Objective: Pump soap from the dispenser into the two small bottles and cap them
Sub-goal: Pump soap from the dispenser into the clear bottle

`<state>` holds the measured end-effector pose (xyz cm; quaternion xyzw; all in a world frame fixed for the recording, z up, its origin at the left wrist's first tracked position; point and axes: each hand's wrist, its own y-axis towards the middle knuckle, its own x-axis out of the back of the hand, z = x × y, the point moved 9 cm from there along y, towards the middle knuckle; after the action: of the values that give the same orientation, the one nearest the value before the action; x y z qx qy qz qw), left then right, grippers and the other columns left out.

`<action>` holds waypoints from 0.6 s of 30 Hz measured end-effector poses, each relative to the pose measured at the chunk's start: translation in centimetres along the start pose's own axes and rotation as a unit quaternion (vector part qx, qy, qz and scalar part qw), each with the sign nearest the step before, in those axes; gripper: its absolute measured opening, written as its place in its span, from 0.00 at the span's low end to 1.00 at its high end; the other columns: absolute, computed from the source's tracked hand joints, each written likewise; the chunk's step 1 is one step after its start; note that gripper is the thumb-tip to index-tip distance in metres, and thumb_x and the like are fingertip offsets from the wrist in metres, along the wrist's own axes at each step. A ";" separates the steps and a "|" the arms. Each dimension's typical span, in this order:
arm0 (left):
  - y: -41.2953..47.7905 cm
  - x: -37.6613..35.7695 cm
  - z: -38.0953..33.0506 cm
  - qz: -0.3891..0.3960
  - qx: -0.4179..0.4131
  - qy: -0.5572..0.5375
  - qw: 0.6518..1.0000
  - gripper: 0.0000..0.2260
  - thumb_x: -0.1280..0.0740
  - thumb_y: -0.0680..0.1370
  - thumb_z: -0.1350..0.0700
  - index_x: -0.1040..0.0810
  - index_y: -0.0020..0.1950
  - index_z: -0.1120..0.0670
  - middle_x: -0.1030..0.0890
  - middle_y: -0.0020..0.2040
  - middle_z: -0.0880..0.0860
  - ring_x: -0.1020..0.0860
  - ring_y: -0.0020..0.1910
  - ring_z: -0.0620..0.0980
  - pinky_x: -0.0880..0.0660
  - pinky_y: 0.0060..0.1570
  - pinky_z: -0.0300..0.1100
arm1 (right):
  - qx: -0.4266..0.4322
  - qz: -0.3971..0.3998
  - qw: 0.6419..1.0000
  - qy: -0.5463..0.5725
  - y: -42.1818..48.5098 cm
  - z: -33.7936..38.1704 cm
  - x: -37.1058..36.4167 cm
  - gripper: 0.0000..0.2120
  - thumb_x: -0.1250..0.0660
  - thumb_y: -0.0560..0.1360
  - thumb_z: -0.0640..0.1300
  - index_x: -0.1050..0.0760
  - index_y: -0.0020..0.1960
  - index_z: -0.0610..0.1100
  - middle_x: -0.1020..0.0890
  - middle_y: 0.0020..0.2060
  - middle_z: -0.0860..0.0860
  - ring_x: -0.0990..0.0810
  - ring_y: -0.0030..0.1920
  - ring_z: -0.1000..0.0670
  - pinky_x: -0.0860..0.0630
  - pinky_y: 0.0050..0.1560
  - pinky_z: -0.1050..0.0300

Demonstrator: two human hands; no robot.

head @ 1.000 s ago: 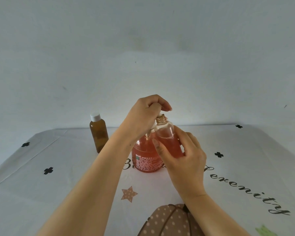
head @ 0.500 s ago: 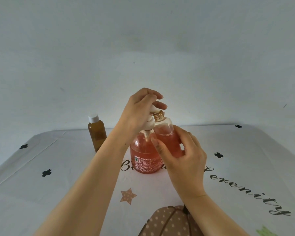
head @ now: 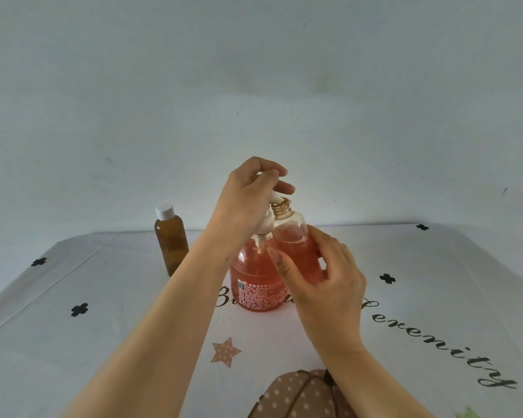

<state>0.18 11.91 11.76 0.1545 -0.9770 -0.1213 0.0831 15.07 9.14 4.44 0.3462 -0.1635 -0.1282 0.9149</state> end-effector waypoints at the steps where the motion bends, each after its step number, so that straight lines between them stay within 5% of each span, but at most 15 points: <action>1: 0.0 -0.1 0.1 0.000 0.005 0.002 1.000 0.11 0.43 0.80 0.62 0.22 0.50 0.56 0.16 0.45 0.56 0.19 0.39 0.51 0.23 0.41 0.45 | 0.000 0.000 1.000 0.001 0.0 0.0 0.0 0.28 0.35 0.68 0.70 0.22 0.59 0.53 0.23 0.45 0.65 0.20 0.48 0.54 0.21 0.48 0.50; 8: 0.0 -0.7 0.2 0.032 0.012 -0.012 0.999 0.15 0.47 0.77 0.67 0.21 0.49 0.57 0.16 0.43 0.55 0.19 0.33 0.45 0.24 0.35 0.42 | -0.008 0.000 1.000 0.004 0.1 -0.1 0.1 0.26 0.34 0.69 0.69 0.21 0.58 0.54 0.19 0.46 0.62 0.21 0.48 0.56 0.21 0.48 0.52; 18: -0.3 -1.2 0.5 0.066 -0.029 0.095 0.993 0.18 0.47 0.77 0.66 0.20 0.43 0.51 0.16 0.46 0.48 0.16 0.42 0.47 0.23 0.38 0.43 | -0.008 0.000 1.000 0.004 -0.4 -0.1 0.6 0.26 0.34 0.68 0.70 0.20 0.54 0.52 0.21 0.41 0.62 0.21 0.45 0.55 0.23 0.43 0.56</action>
<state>1.24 12.14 11.06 0.0982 -0.9688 -0.1290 0.1875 15.63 8.68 4.19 0.3397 -0.1587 -0.1278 0.9182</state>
